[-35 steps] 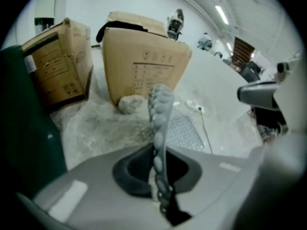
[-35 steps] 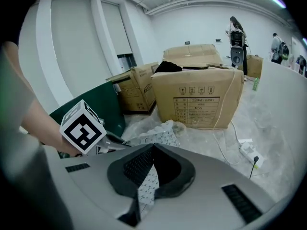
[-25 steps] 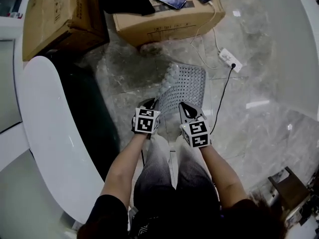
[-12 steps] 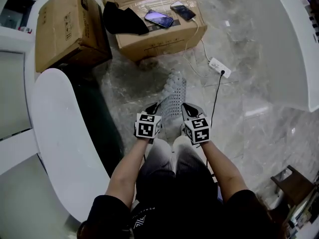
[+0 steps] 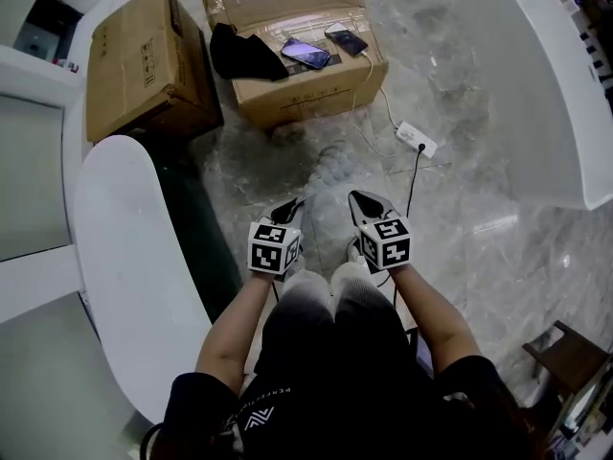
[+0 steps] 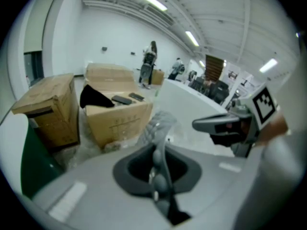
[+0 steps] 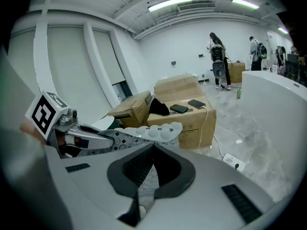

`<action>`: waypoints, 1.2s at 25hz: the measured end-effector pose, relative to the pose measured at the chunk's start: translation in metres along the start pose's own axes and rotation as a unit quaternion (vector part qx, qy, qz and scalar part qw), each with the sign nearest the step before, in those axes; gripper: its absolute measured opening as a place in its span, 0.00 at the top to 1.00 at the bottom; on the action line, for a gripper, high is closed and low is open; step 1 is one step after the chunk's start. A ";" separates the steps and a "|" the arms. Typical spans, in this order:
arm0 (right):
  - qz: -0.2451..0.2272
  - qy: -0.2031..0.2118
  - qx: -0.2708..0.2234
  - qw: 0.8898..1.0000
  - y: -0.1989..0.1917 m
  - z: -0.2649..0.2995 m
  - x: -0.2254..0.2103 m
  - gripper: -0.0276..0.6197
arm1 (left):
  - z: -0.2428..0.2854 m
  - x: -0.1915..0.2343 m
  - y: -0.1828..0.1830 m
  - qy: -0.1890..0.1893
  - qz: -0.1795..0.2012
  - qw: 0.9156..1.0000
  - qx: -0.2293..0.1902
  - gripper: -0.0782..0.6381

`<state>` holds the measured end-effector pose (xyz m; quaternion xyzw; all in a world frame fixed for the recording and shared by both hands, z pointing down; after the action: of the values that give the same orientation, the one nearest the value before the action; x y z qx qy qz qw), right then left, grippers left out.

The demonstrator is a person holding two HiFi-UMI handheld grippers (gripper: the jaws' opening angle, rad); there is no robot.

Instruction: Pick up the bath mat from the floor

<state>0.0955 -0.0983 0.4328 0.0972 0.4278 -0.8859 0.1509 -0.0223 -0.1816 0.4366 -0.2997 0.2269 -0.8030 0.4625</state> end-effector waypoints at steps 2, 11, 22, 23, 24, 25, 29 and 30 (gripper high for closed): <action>0.004 0.002 -0.009 1.000 0.008 -0.010 0.003 0.96 | -0.015 0.002 0.005 0.003 -0.003 1.000 -0.007 0.87; -0.003 0.003 -0.037 0.999 0.030 -0.041 0.013 0.96 | -0.080 0.015 0.022 0.012 0.003 0.999 -0.048 0.87; -0.011 0.010 -0.040 0.999 0.038 -0.059 0.026 0.96 | -0.132 -0.002 0.040 0.005 -0.014 0.995 -0.103 0.87; -0.011 0.011 -0.040 0.999 0.037 -0.059 0.029 0.96 | -0.135 -0.003 0.040 0.006 -0.015 0.994 -0.106 0.87; -0.012 0.013 -0.040 0.999 0.037 -0.060 0.031 0.96 | -0.138 -0.004 0.040 0.007 -0.017 0.994 -0.109 0.87; -0.013 0.015 -0.040 0.999 0.036 -0.061 0.034 0.96 | -0.141 -0.005 0.039 0.008 -0.019 0.994 -0.111 0.87; -0.017 0.016 -0.037 0.999 0.035 -0.065 0.042 0.96 | -0.149 -0.007 0.035 0.014 -0.028 0.992 -0.120 0.87; -0.016 0.014 -0.038 0.999 0.035 -0.066 0.043 0.96 | -0.151 -0.007 0.034 0.015 -0.030 0.992 -0.122 0.87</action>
<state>0.0708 -0.0752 0.3536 0.0973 0.4646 -0.8699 0.1341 -0.1028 -0.1785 0.3045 -0.3481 0.3211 -0.7873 0.3949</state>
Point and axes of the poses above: the fingertips, and each gripper's own axes: z forward along the fingers, x to its left, y out of its top, the point moved 3 cm from there along -z, backward along the fingers, and after that the axes turned 2 degrees about -z, right-handed, at the moved point
